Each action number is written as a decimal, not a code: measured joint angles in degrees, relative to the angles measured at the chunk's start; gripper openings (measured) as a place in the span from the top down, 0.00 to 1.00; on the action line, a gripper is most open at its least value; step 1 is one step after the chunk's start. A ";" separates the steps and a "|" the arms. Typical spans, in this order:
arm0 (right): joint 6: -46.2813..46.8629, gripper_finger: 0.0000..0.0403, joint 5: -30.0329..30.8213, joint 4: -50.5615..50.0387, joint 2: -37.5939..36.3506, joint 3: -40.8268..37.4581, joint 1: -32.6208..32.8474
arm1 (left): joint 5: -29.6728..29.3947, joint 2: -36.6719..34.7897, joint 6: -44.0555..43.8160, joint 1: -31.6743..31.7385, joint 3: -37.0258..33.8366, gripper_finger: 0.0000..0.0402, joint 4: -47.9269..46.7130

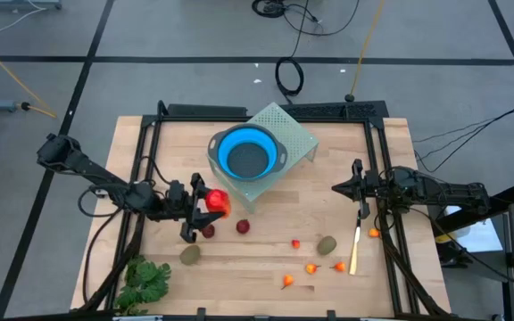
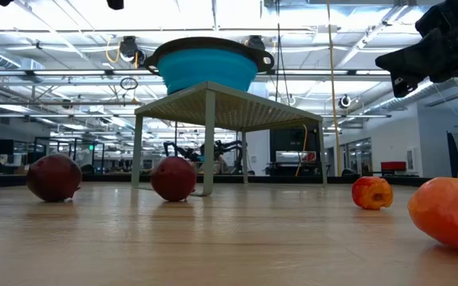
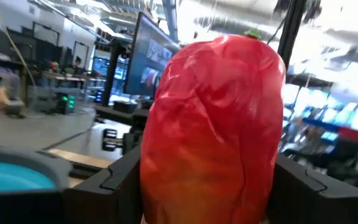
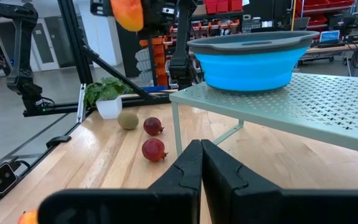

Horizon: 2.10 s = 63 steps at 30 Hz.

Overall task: Pick & Place Fruit
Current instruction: Put the mango into the collapsible colander on the shelf

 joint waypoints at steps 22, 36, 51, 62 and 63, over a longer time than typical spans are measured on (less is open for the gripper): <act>0.00 1.00 0.00 0.00 0.00 0.00 -0.02 | -21.69 0.02 29.14 2.59 4.67 0.44 -1.50; 0.00 1.00 0.00 0.00 0.00 0.00 0.01 | -21.72 0.02 18.92 11.88 24.49 0.41 -46.32; 0.00 1.00 0.00 0.00 0.01 0.00 -0.01 | -4.30 1.37 16.89 23.09 32.72 0.42 -52.71; 0.00 1.00 0.01 -0.02 0.02 0.00 0.01 | 4.28 9.63 14.03 28.68 44.57 0.43 -67.00; 0.00 1.00 0.00 0.00 0.00 0.00 -0.02 | 5.00 10.48 13.54 29.19 45.75 0.42 -69.08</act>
